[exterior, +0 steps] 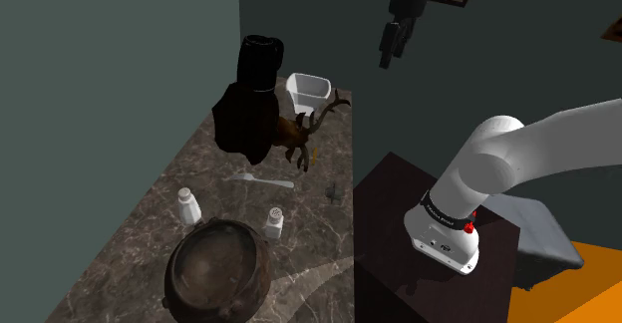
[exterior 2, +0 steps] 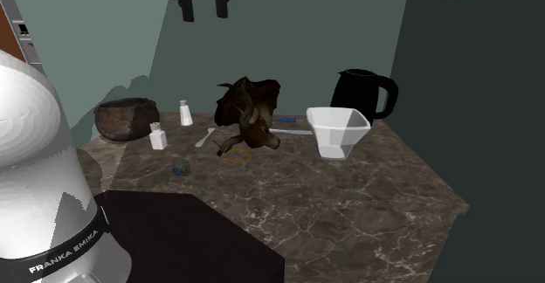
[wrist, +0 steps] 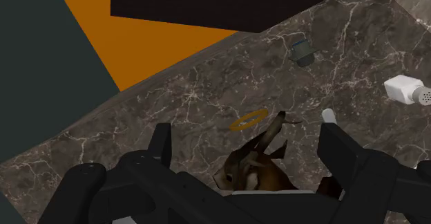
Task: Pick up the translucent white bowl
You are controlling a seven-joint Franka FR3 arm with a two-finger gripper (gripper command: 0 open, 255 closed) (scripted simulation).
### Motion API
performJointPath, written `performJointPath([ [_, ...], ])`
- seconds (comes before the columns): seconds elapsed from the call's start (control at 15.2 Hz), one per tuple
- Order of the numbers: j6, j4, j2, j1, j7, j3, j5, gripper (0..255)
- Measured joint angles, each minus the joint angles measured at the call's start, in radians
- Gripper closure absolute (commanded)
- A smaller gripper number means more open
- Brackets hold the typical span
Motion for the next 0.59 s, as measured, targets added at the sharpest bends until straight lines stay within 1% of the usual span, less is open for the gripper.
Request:
performJointPath([
  [0.07, 0.000, 0.000, 0.000, 0.000, 0.000, 0.000, 0.000, 0],
  [0.2, 0.040, -0.011, 0.024, 0.001, -0.015, -0.003, -0.012, 0],
  [0.4, 0.142, -0.042, 0.084, 0.003, -0.049, -0.012, -0.042, 0],
  [0.59, 0.249, -0.044, 0.173, 0.001, -0.084, -0.023, -0.075, 0],
])
